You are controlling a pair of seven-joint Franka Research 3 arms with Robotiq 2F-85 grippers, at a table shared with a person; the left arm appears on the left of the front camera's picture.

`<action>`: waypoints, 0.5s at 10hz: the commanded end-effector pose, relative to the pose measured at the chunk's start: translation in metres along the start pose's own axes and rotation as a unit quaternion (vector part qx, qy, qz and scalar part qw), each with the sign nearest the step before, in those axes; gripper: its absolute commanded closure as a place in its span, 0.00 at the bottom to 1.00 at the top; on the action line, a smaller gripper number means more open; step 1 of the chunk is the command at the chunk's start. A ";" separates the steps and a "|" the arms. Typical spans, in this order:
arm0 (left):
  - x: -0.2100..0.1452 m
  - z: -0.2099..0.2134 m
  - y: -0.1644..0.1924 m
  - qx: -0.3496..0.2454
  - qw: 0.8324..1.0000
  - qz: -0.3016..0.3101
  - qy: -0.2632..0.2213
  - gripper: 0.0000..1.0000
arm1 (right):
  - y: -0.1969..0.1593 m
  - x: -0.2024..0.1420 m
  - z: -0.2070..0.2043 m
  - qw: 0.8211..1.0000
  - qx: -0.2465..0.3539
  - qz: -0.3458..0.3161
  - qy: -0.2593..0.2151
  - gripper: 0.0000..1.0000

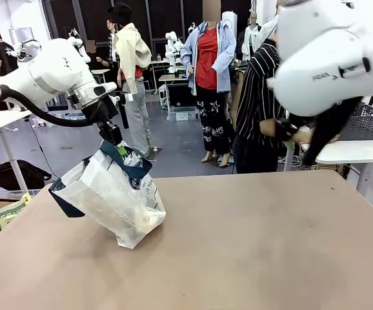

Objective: Transfer purchased items from the store into the shopping bag.
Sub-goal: Move the Reusable shopping bag to the right side of the table.

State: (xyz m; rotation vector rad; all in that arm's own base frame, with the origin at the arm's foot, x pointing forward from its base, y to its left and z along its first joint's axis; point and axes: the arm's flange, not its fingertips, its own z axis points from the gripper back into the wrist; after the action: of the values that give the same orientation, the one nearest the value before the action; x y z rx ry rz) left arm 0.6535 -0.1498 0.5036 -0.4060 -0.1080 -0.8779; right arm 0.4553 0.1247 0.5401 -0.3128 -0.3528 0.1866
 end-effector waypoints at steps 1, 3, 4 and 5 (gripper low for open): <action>-0.007 0.016 -0.002 0.019 1.000 -0.013 -0.007 1.00 | -0.026 -0.029 -0.020 0.997 0.036 -0.058 0.044 0.00; -0.010 0.028 0.002 0.030 1.000 -0.007 -0.001 1.00 | -0.033 -0.037 -0.049 0.993 0.085 -0.076 0.002 0.00; -0.008 0.033 0.005 0.034 0.999 0.002 0.003 1.00 | -0.029 -0.032 -0.051 0.991 0.109 -0.067 -0.049 0.00; -0.007 0.038 0.003 0.044 0.999 0.011 0.018 1.00 | -0.041 -0.035 -0.047 0.995 0.045 -0.077 0.046 0.00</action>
State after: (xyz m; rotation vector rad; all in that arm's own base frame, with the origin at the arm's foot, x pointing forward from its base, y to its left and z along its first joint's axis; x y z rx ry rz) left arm 0.6538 -0.1301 0.5222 -0.3459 -0.1265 -0.8657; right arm 0.4482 0.0691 0.4981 -0.1498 -0.3439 0.0410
